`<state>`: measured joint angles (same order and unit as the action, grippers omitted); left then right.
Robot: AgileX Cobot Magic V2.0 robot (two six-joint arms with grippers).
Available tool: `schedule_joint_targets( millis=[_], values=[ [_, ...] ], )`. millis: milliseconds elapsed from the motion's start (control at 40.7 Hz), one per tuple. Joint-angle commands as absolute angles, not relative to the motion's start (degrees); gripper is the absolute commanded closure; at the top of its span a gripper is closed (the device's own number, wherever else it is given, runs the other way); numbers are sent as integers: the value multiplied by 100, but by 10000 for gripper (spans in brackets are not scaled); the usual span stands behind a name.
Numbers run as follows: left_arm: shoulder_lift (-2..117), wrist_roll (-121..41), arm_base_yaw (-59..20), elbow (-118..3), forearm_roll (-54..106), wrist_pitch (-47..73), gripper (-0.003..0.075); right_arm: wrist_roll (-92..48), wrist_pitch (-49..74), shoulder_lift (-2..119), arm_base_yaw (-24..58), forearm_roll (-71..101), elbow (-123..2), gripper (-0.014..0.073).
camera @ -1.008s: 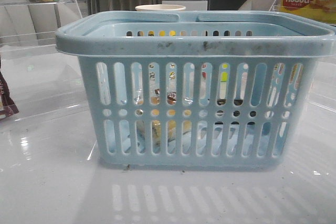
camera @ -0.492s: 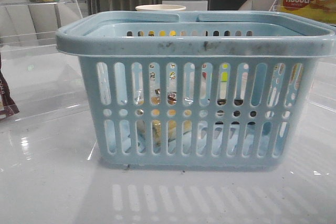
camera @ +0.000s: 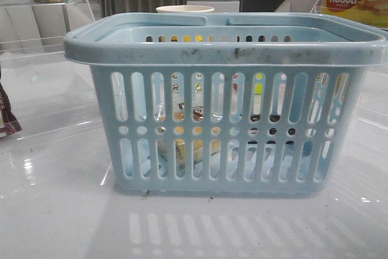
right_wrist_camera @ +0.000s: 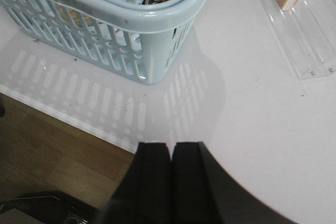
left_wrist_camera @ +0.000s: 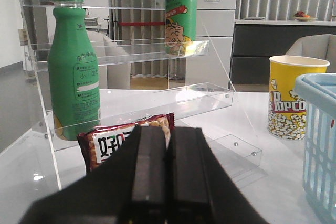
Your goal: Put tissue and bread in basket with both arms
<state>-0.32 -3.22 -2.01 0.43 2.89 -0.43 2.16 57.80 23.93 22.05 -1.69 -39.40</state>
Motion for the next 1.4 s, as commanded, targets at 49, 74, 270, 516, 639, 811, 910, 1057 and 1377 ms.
schedule_joint_targets(
  millis=[49, 74, 270, 516, 639, 811, 910, 1057, 1377],
  values=[
    [-125, -338, -188, 69, 325, -595, 627, 216, 5384, 2429, 2175, -221, -4083, 536],
    [-125, -338, -188, 69, 325, -595, 627, 216, 5384, 2429, 2175, -221, -4083, 536],
    [-125, -338, -188, 69, 325, -599, 627, 216, 5384, 2429, 2175, -221, -4083, 536],
    [-125, -338, -188, 69, 325, -599, 627, 216, 5384, 2429, 2175, -221, -4083, 536],
    [-125, -338, -188, 69, 325, -599, 627, 216, 5384, 2429, 2175, -221, -4083, 536],
    [-125, -338, -188, 69, 325, -599, 627, 216, 5384, 2429, 2175, -221, -4083, 536],
    [-125, -338, -188, 69, 325, -599, 627, 216, 5357, 2336, 2188, -214, -4040, 536],
    [-125, -338, -188, 69, 325, -608, 627, 204, 5088, 1916, 1906, -226, -3665, 536],
    [-125, -338, -188, 69, 325, -608, 627, 204, 1787, 324, 749, 146, -1351, 536]
  ],
)
